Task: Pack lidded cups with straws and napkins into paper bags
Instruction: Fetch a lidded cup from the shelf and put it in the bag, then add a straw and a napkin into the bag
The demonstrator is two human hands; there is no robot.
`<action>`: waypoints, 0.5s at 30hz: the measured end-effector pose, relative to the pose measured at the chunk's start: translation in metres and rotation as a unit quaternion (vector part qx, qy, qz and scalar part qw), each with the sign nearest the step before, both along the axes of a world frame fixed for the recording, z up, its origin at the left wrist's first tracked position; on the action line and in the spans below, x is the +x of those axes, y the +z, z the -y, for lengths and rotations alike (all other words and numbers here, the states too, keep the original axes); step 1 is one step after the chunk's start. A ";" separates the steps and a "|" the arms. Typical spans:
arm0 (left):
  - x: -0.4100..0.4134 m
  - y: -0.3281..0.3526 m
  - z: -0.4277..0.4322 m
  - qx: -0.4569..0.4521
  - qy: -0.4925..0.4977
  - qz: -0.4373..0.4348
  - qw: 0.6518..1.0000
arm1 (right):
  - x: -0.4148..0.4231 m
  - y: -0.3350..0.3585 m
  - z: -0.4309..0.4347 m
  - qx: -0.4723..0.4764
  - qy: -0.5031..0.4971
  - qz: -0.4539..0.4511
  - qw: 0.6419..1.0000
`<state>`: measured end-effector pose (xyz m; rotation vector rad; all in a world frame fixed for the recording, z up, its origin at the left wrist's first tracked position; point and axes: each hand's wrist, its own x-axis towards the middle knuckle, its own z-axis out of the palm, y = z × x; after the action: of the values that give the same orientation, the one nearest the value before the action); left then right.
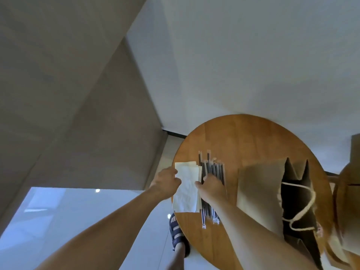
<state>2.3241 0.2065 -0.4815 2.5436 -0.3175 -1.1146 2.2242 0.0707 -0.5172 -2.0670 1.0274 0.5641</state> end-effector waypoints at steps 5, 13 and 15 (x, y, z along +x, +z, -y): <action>-0.003 -0.019 -0.002 0.006 0.017 -0.008 1.000 | 0.013 -0.034 -0.001 -0.014 -0.012 0.005 1.000; 0.001 -0.019 -0.012 0.011 0.045 -0.018 0.999 | 0.015 -0.049 -0.006 -0.052 0.003 0.003 0.999; 0.001 -0.018 -0.013 0.015 0.046 -0.020 0.999 | 0.011 -0.048 -0.006 -0.056 -0.001 0.015 0.998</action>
<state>2.3253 0.2195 -0.4995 2.5303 -0.1725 -1.1406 2.2352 0.0767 -0.5651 -2.1663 1.0653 0.4837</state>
